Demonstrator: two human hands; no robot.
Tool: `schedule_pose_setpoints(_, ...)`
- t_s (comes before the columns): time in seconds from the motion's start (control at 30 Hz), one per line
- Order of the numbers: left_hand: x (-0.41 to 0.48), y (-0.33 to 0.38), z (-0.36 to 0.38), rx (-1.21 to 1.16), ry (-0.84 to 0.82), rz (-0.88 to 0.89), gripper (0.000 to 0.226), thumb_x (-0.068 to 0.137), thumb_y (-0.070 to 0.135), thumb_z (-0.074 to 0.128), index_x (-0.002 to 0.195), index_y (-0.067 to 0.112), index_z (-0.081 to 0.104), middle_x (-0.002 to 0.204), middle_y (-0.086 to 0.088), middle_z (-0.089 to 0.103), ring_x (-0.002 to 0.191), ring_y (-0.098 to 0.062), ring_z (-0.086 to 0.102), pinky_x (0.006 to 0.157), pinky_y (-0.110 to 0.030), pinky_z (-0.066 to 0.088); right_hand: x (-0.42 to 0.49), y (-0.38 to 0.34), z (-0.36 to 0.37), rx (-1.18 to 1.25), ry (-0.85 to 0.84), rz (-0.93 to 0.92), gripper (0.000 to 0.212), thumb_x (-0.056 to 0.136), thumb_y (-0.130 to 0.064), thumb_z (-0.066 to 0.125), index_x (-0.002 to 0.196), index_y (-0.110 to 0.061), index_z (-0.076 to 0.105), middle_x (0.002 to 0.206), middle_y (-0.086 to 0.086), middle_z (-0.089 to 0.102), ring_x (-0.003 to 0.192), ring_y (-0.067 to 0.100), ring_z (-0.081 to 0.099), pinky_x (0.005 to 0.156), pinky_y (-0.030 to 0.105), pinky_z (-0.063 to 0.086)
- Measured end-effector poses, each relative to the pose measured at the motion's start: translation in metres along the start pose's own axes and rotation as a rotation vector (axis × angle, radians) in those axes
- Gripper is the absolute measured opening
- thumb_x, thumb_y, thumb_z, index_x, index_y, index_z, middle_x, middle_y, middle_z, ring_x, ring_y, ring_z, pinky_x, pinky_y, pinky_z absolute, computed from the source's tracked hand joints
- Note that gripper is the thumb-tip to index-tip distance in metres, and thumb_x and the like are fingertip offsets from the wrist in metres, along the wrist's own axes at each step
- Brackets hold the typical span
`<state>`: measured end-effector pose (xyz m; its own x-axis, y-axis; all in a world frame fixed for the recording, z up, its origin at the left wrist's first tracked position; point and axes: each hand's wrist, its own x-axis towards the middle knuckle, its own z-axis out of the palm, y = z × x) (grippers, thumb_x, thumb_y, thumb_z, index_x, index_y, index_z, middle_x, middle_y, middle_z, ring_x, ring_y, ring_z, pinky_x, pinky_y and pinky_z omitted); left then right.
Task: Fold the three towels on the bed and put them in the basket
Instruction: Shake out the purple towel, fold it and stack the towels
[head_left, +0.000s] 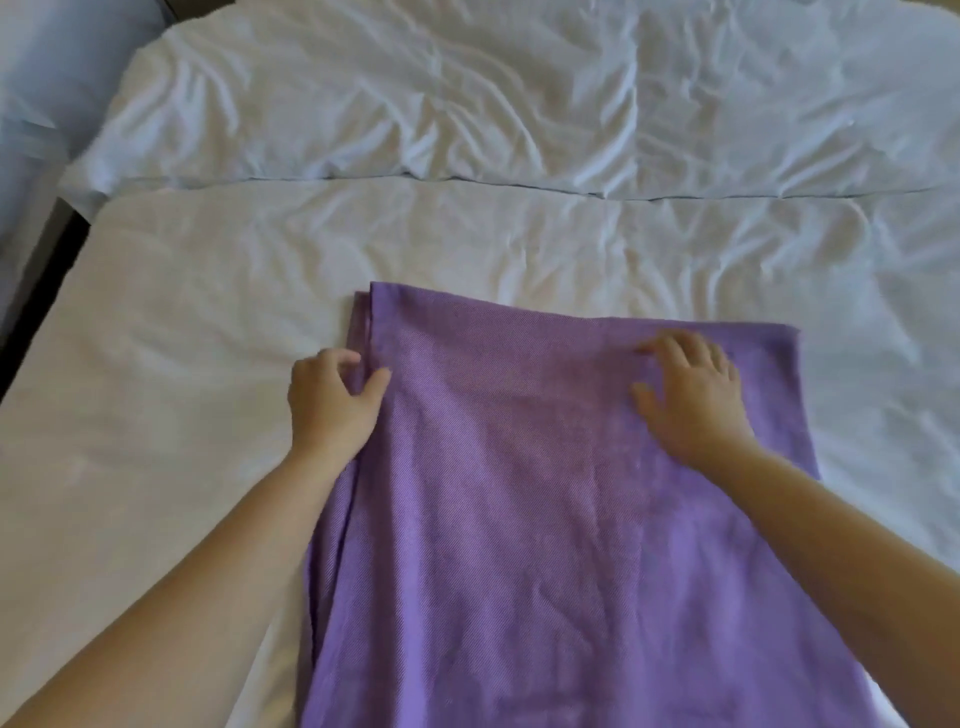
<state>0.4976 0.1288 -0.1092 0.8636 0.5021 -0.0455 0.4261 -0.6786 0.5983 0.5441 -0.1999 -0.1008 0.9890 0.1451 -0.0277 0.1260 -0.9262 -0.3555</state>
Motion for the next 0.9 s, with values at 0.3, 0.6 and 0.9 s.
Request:
schedule_pose_setpoints(0.3, -0.171, -0.094, -0.044, -0.112, -0.377, -0.387, 0.020, 0.086, 0.022, 0.067, 0.099, 0.016, 0.053, 0.088, 0.006, 0.057, 0.082, -0.017, 0.055, 0.066, -0.024, 0.035, -0.151, -0.156, 0.066, 0.439, -0.305, -0.122, 0.016, 0.089, -0.023, 0.058, 0.104, -0.016, 0.060, 0.101, -0.005, 0.057, 0.091, 0.019, 0.052, 0.080, 0.027, 0.043)
schedule_pose_setpoints(0.6, -0.232, -0.115, -0.072, -0.387, -0.501, -0.458, 0.017, 0.087, 0.007, 0.045, 0.097, 0.012, 0.058, 0.094, -0.004, 0.067, 0.086, -0.021, 0.062, 0.073, -0.032, 0.046, -0.238, -0.211, 0.091, 0.447, -0.390, 0.037, 0.018, 0.087, -0.038, 0.059, 0.096, -0.023, 0.054, 0.096, -0.006, 0.060, 0.081, 0.012, 0.057, 0.074, 0.030, 0.048)
schedule_pose_setpoints(0.9, -0.294, -0.142, -0.101, -0.422, -0.739, -0.261, 0.030, 0.078, -0.002, 0.056, 0.056, 0.018, 0.062, 0.053, 0.014, 0.050, 0.054, -0.001, 0.042, 0.054, -0.022, 0.033, -0.264, -0.228, 0.094, 0.376, -0.420, 0.188, 0.014, 0.083, -0.023, 0.059, 0.087, -0.013, 0.051, 0.073, -0.004, 0.053, 0.078, 0.024, 0.052, 0.061, 0.029, 0.035)
